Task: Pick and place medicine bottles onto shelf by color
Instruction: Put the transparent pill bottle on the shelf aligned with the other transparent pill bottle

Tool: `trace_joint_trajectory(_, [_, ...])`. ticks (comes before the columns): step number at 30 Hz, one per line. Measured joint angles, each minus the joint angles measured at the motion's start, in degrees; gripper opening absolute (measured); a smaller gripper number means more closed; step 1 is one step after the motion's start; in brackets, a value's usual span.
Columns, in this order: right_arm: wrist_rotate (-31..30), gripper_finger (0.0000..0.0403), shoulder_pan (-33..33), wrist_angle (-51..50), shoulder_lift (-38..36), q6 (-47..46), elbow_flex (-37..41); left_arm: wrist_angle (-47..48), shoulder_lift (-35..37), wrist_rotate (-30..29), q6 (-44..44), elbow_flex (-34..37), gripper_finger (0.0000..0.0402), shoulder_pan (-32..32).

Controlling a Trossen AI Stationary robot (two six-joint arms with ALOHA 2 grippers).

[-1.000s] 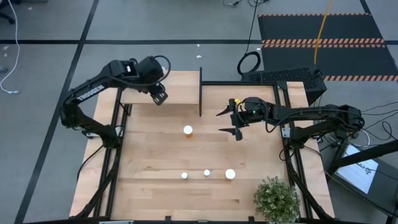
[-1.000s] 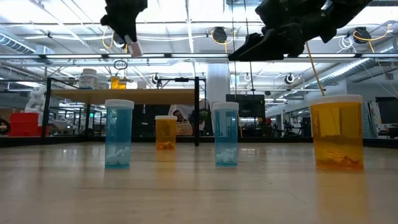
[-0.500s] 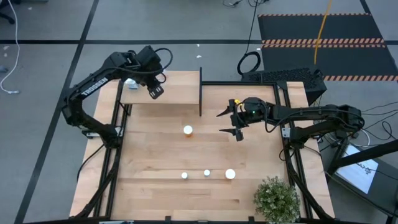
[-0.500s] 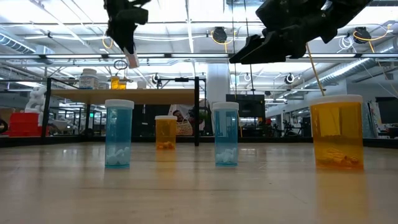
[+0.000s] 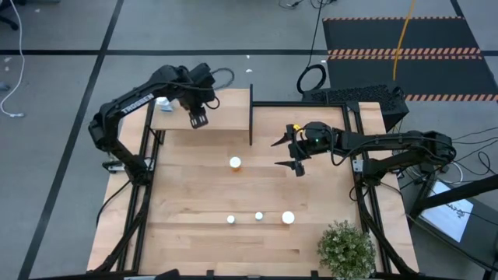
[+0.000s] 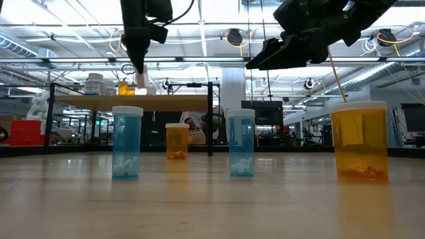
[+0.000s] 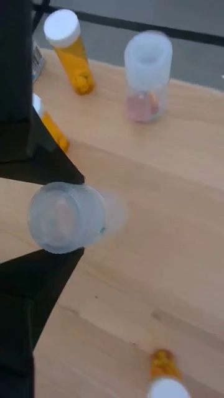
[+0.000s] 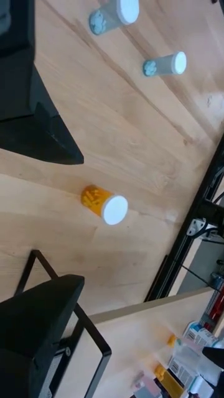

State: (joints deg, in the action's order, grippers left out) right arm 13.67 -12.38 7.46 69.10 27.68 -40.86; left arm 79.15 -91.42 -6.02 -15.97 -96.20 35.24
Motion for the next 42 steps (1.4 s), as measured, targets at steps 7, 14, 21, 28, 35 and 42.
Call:
trace_joint_trajectory(7, [0.1, 0.0297, 0.0, -0.1, 0.0, 0.0, 0.0, 0.4, -1.0, 0.0, 1.1, 0.0, 0.0159, 0.9])
trace_joint_trajectory(14, [0.1, 0.0297, 0.0, 0.0, 0.0, 0.2, 0.0, -0.8, -1.0, 0.0, 0.3, 0.0, 0.0159, 3.6])
trace_joint_trajectory(21, [0.1, 0.0297, 0.0, 0.0, 0.0, 0.4, 0.0, -2.2, -1.6, 0.7, -4.5, 0.0, 0.0159, 5.4])
trace_joint_trajectory(28, [0.1, 0.0297, 0.0, 0.0, 0.0, 0.5, 0.0, -1.5, -4.7, 3.0, -7.3, 0.0, 0.0159, 7.4])
trace_joint_trajectory(35, [0.1, 0.0297, 0.0, 0.0, 0.0, 0.7, 0.0, -1.0, -5.6, 4.3, -8.9, 0.0, 0.0159, 7.6])
trace_joint_trajectory(42, [0.1, 0.0297, 0.0, 0.0, 0.0, 0.7, 0.0, -1.1, -5.6, 4.1, -8.3, 0.0, 0.0159, 8.0])
